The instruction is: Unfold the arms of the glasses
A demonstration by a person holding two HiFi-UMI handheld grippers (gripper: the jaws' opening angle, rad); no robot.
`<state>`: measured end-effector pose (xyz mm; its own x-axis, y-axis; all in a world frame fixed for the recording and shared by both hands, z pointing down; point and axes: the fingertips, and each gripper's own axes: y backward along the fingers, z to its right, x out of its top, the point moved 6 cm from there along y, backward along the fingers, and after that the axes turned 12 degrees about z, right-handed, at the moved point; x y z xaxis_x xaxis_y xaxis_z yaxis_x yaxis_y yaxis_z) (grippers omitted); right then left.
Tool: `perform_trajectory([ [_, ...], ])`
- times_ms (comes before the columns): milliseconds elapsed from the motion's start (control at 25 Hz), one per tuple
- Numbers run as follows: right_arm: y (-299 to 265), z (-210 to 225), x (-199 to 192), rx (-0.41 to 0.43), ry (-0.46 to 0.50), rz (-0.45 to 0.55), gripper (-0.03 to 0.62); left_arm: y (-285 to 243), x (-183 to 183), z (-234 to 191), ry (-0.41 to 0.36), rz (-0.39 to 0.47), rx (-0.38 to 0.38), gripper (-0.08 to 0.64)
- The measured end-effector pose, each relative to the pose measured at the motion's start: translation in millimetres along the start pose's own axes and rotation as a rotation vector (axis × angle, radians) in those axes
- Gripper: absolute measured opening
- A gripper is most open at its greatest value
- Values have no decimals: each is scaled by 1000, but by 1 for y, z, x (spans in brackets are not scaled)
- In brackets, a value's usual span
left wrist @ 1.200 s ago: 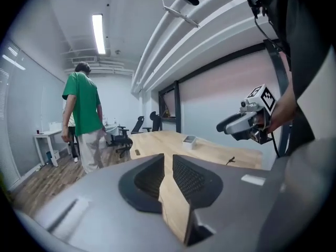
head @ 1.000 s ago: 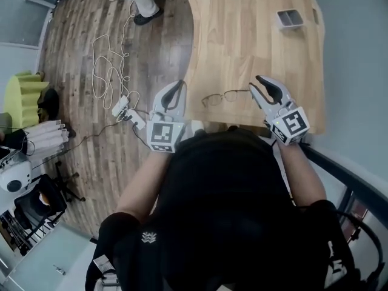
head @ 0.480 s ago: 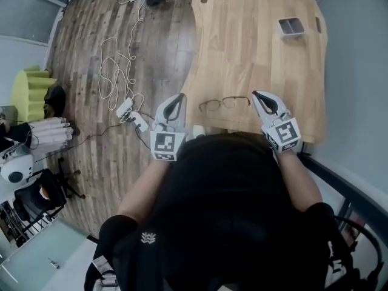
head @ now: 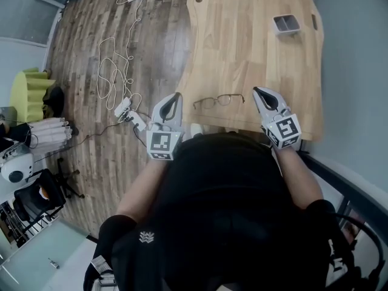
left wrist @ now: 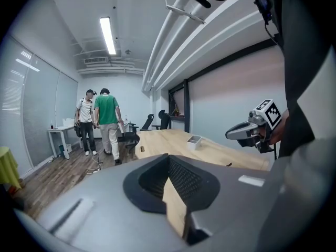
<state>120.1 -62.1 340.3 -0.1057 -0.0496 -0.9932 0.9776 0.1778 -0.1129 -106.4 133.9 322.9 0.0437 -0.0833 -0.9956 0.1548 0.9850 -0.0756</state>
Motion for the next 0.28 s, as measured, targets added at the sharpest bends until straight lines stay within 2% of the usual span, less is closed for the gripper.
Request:
perform_trajectory([
  [280, 8, 12, 2, -14, -3, 7, 1, -6, -2, 8, 13, 3, -1, 6],
])
